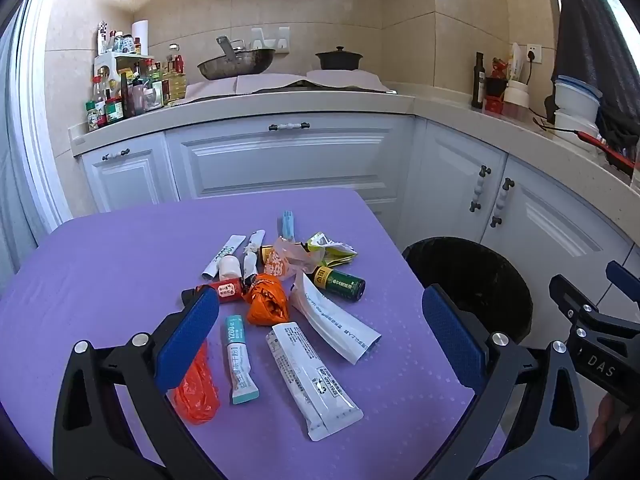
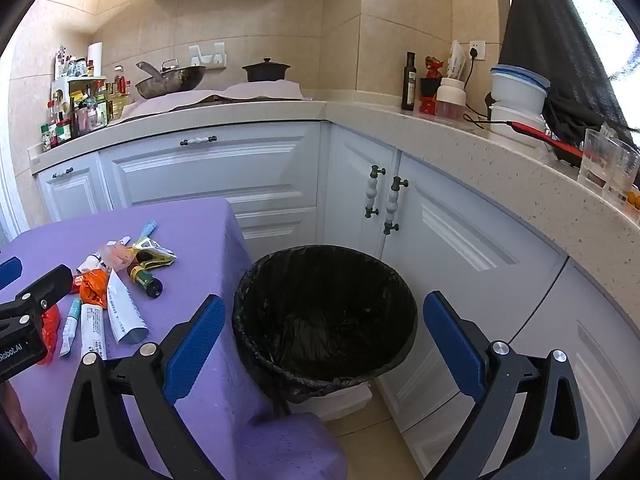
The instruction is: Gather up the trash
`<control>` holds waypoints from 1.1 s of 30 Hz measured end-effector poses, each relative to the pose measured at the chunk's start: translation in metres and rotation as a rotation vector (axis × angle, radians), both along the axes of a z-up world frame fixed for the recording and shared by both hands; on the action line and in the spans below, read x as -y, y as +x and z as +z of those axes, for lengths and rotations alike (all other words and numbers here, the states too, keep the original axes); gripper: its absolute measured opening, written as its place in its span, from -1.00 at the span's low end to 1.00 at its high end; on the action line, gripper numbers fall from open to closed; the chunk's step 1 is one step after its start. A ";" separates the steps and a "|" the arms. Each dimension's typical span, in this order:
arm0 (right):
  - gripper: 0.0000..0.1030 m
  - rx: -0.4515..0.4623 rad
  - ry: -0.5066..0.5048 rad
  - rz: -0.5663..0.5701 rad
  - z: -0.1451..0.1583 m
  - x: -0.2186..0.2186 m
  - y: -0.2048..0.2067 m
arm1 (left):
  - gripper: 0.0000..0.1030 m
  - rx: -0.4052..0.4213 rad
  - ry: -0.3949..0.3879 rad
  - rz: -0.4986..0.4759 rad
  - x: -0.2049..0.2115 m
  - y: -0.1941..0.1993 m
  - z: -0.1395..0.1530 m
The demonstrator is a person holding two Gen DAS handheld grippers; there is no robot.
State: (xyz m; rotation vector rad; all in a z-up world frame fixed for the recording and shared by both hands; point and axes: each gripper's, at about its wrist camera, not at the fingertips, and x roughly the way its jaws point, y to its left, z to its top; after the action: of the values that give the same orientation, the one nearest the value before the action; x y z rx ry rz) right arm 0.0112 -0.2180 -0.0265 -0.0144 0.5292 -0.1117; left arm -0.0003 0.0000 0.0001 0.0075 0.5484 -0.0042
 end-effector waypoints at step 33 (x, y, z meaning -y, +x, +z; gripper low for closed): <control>0.88 0.012 -0.002 -0.002 0.005 0.001 -0.004 | 0.93 -0.004 -0.005 0.002 0.000 -0.006 0.004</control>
State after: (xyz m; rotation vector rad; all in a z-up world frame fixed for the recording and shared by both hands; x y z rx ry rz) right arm 0.0067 -0.2185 -0.0219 -0.0150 0.5177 -0.1143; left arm -0.0065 0.0001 0.0045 0.0023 0.5529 -0.0039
